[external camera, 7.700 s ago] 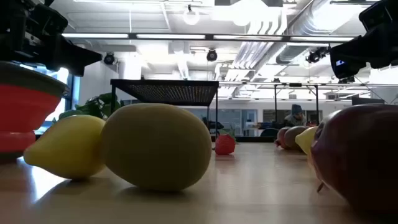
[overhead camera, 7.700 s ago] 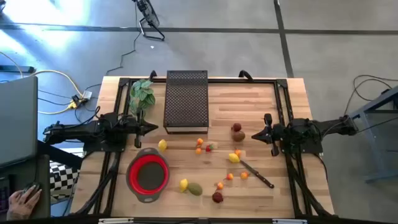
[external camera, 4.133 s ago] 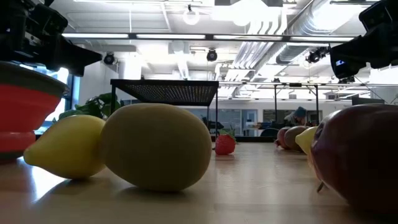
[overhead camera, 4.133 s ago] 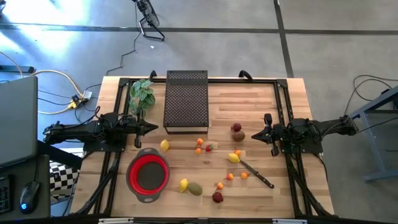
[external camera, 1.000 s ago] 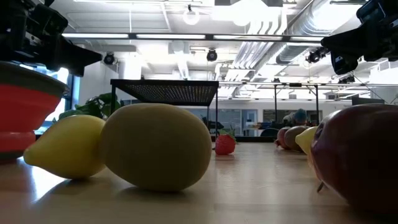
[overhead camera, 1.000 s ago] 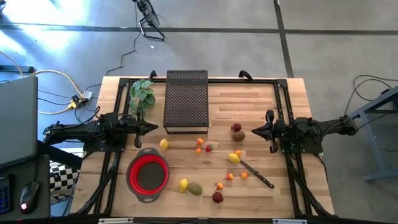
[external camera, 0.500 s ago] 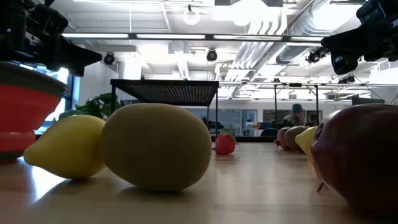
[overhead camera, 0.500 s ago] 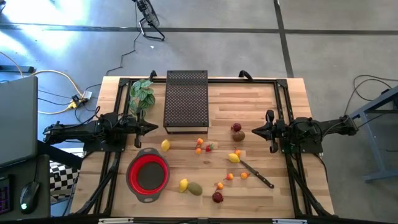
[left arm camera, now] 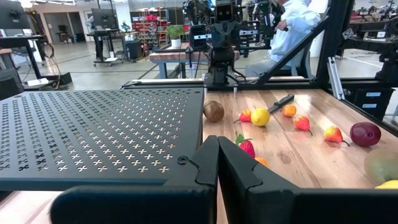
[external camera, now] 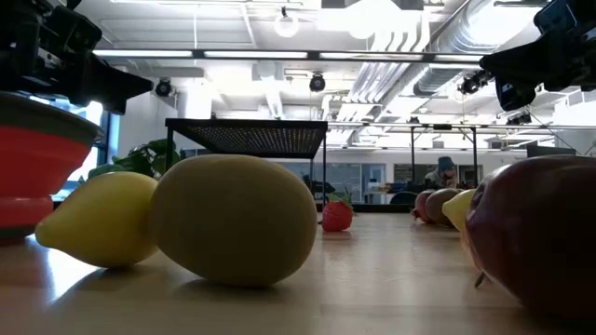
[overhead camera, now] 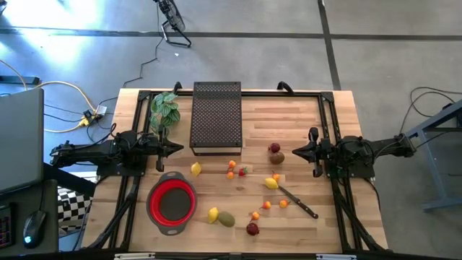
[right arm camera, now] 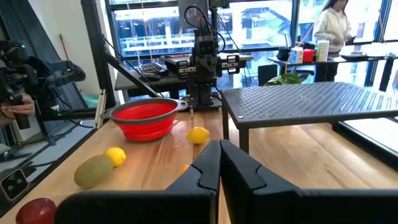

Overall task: Pick & Place Fruit
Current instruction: Put the red strainer bowl on the shelf

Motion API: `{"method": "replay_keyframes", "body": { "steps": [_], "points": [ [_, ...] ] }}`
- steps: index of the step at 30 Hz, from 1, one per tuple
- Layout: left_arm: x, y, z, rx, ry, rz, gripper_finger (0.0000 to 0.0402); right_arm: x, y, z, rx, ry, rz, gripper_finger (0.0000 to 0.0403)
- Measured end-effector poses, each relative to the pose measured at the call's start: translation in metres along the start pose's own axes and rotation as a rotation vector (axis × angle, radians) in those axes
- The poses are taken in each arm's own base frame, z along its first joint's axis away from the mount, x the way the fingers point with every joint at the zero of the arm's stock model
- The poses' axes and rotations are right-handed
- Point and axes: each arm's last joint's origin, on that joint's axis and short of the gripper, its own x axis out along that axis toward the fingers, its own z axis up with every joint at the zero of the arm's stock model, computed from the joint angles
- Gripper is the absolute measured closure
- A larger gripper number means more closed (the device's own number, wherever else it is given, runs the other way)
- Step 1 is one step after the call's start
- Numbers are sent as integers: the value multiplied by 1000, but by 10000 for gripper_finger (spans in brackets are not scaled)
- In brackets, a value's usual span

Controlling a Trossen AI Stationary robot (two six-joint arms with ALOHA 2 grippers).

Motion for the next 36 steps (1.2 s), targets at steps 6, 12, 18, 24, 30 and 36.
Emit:
{"method": "replay_keyframes", "body": {
  "steps": [6,12,18,24,30,36],
  "points": [
    [0,0,0,0,0,0,401,0,-2,6,-7,-58,-68,400],
    [0,0,0,0,0,0,401,4,-3,1,-16,-6,-136,400],
    [0,0,0,0,0,0,401,13,-3,2,-15,110,-191,401],
    [0,0,0,0,0,0,401,29,1,27,-72,257,-240,401],
    [0,0,0,0,0,0,401,45,4,47,-123,402,-280,401],
    [0,0,0,0,0,0,401,60,8,59,-140,463,-274,401]
  ]
}}
